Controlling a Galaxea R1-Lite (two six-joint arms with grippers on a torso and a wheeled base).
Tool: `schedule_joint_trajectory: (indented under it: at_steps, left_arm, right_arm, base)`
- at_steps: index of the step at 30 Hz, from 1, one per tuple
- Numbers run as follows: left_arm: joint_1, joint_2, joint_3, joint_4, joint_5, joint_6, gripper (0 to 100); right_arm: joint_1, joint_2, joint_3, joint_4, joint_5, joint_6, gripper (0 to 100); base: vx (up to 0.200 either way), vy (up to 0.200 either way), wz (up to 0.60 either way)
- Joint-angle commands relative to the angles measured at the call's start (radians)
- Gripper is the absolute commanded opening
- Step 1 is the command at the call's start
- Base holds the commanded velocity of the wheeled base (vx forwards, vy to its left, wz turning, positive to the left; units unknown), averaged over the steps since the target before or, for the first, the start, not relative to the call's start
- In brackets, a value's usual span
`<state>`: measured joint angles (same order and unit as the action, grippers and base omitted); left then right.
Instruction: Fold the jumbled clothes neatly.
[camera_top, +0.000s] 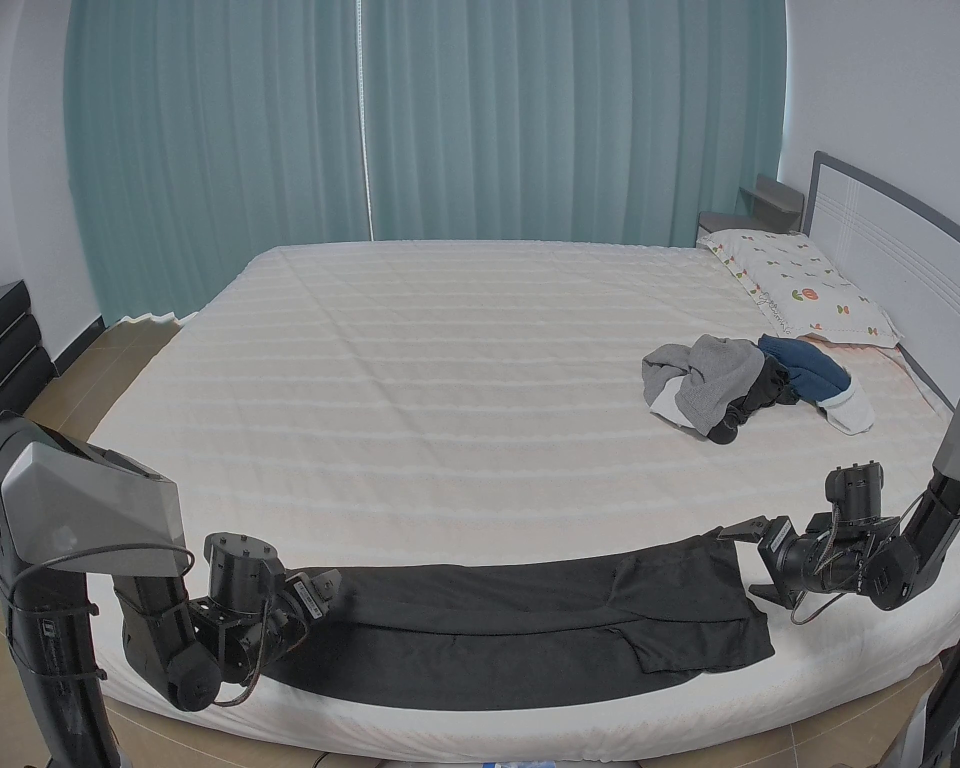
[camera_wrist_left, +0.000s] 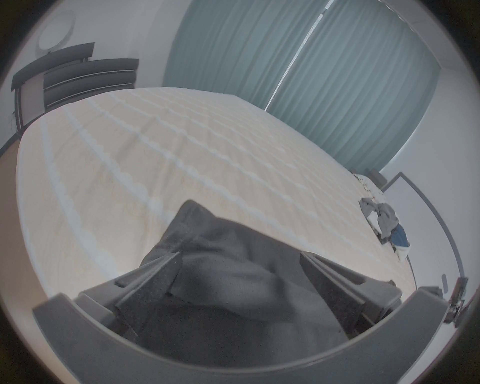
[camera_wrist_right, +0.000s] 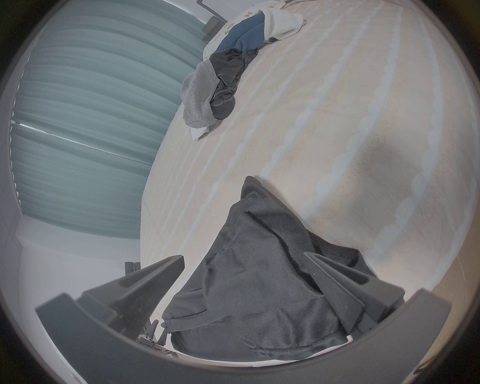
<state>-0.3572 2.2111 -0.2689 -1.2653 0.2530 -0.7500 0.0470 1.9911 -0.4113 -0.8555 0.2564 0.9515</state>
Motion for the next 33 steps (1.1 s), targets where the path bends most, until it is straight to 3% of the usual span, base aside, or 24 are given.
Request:
schedule_joint_trajectory:
  at_steps: [1,9,16,27,33]
  left_arm:
    - [-0.006,0.006,0.016,0.009,0.003,0.003,100]
    - [0.004,-0.074,0.022,0.103,0.04,0.058,100]
    - [0.093,-0.139,-0.026,0.101,0.035,0.067,100]
    - [0.165,0.013,-0.128,0.084,-0.024,0.063,100]
    - [0.167,0.055,-0.148,0.086,-0.12,0.055,100]
  right_arm:
    - [-0.001,-0.006,0.003,0.0,0.0,0.001,100]
    - [0.001,-0.014,0.008,0.0,0.001,0.001,100]
    - [0.002,-0.021,0.009,0.0,0.001,0.001,100]
    - [0.002,-0.02,0.008,0.0,0.001,0.001,100]
    - [0.002,-0.02,0.006,0.0,0.0,0.001,100]
  base:
    - [0.0,0.0,0.0]
    - [0.0,0.0,0.0]
    - [0.0,0.0,0.0]
    - [0.0,0.0,0.0]
    - [0.0,0.0,0.0]
